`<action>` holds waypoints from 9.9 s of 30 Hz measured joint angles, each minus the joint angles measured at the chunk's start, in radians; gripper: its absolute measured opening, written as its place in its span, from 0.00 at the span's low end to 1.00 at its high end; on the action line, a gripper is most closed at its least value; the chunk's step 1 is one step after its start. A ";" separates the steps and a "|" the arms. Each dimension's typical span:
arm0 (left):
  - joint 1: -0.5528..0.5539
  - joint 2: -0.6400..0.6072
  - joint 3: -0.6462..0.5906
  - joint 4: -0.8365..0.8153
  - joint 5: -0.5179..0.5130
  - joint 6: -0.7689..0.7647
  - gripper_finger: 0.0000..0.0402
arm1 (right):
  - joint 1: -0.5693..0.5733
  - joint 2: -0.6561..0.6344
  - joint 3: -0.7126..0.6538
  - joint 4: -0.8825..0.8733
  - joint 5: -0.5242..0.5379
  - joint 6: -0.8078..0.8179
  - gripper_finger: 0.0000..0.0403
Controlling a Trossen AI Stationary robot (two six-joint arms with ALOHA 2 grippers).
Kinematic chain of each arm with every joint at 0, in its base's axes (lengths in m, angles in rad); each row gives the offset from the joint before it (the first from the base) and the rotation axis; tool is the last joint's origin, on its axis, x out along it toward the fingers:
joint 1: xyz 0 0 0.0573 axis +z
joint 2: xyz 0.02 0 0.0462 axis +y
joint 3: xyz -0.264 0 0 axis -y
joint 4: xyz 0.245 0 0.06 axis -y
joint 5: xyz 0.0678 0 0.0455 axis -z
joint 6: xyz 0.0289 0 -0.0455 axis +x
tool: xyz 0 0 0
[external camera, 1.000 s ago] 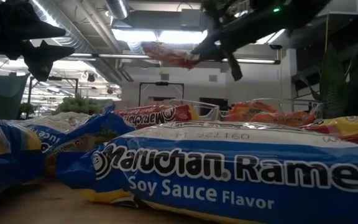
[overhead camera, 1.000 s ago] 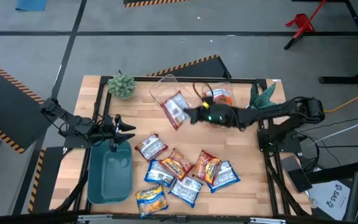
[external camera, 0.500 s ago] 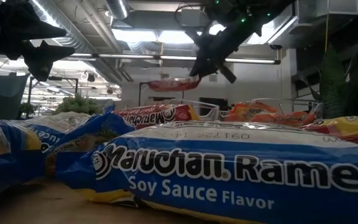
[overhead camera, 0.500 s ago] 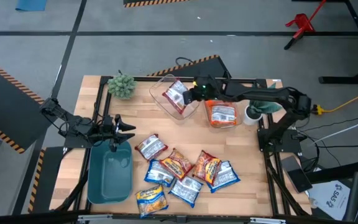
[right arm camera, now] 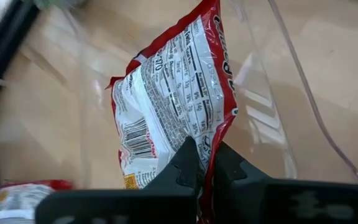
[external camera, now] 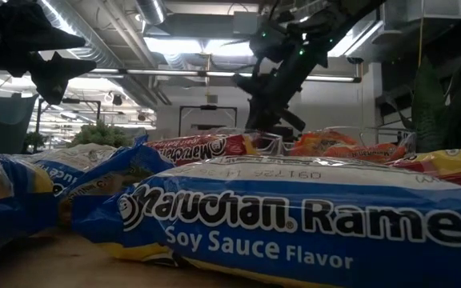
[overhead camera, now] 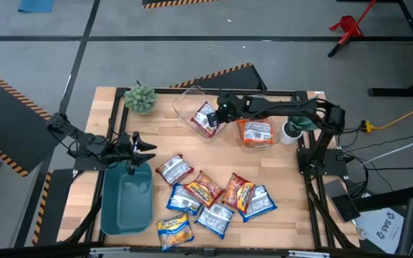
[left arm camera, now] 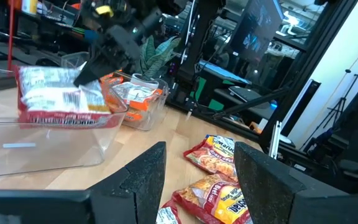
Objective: Sort Maruchan noodles
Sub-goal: Put the red noodle pack into the left transparent bin, then adjust the red noodle pack into the left transparent bin
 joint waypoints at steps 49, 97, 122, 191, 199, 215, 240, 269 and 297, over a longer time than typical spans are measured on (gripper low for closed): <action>0.000 0.000 0.000 0.000 0.009 -0.008 0.46 | 0.657 0.015 0.382 -1.121 0.215 0.072 0.32; 0.000 0.000 0.000 0.000 -0.021 -0.030 0.46 | 0.794 -0.259 -0.512 0.161 0.080 0.743 0.79; 0.000 0.000 0.000 0.000 -0.043 -0.029 0.46 | 0.756 -0.150 -0.512 0.230 -0.106 0.715 0.78; 0.000 0.000 0.000 0.000 -0.061 0.024 0.46 | -0.010 -0.162 0.141 -0.010 -0.060 0.144 0.00; 0.000 0.000 0.000 0.000 -0.060 0.025 0.46 | -0.081 -0.020 0.140 0.107 -0.116 0.139 0.00; 0.000 0.000 0.000 0.000 -0.060 0.025 0.46 | -0.110 0.165 0.140 0.192 -0.165 0.168 0.00; 0.000 0.000 0.000 0.000 -0.062 0.043 0.46 | -0.111 0.198 0.155 0.166 -0.165 0.083 0.41; 0.000 0.000 0.000 0.000 -0.063 0.043 0.46 | 0.014 0.263 0.423 -0.423 0.036 -0.199 0.03; 0.000 0.000 0.000 0.000 -0.063 0.031 0.46 | 0.045 0.340 0.425 -0.601 -0.001 -0.207 0.00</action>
